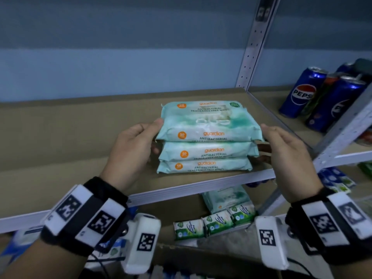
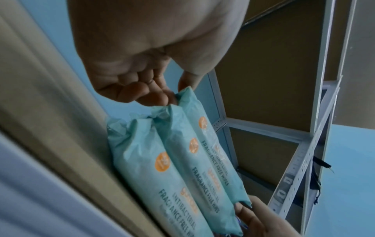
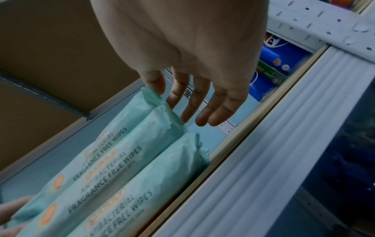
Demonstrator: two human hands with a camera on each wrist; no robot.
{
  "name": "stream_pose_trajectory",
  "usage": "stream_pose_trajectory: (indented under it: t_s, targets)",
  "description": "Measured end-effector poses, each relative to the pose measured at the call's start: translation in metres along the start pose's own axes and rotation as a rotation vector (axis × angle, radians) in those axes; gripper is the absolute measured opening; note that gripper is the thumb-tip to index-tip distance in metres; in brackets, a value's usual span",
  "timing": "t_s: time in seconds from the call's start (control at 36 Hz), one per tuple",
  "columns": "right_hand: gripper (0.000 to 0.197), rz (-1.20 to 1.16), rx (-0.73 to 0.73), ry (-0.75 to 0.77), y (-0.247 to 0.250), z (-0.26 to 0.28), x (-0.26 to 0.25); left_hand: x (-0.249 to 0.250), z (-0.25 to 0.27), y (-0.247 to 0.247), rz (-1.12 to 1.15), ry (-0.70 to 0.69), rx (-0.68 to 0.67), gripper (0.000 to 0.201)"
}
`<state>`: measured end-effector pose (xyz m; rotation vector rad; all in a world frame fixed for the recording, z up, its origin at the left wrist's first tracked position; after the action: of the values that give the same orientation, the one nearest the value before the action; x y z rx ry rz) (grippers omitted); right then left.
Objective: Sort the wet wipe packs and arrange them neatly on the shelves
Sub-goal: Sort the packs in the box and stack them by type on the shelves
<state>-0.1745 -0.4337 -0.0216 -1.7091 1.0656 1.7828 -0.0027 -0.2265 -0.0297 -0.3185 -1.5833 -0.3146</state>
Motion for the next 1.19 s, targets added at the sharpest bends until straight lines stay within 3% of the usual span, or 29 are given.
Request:
stream_pose_trajectory:
  t_s: [0.19,0.36,0.53,0.64,0.69,0.78,0.92,1.19]
  targets:
    - [0.02,0.011,-0.013,0.062,0.005,-0.003,0.003,0.003,-0.001,0.001,0.087,0.095,-0.055,0.028]
    - [0.036,0.045,0.018,-0.002,0.012,-0.015,0.005,0.005,0.0,0.007,-0.022,-0.003,-0.005,0.028]
    - [0.036,-0.052,-0.008,-0.043,0.01,-0.02,0.012,0.004,0.001,0.01,-0.065,-0.023,-0.03,0.031]
    - [0.032,-0.278,-0.007,-0.181,0.008,-0.019,0.02,0.005,0.001,0.014,-0.094,0.007,-0.098,0.024]
    - [0.034,-0.352,-0.046,-0.297,0.006,-0.018,0.024,0.002,0.002,0.015,-0.099,0.033,-0.142,0.027]
    - [0.021,-0.386,-0.14,-0.397,0.004,-0.015,0.026,-0.004,0.005,0.014,-0.116,0.112,-0.202,0.03]
    - [0.022,-0.328,-0.213,-0.43,0.005,-0.015,0.029,-0.007,0.006,0.016,-0.089,0.203,-0.208,0.019]
    - [0.004,-0.332,-0.247,-0.393,0.003,-0.015,0.029,-0.01,0.004,0.014,0.004,0.313,-0.22,0.015]
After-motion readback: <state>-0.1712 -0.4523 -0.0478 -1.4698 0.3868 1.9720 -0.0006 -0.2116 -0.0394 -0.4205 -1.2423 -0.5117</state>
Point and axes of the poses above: each hand's wrist, its own z-axis away from the middle knuckle, its own y-axis out of the back of the hand, x = y × z, the point moved 2 cm from there along -z, towards the middle knuckle, and after that the axes turned 2 degrees about -y, right-handed, at the moved point
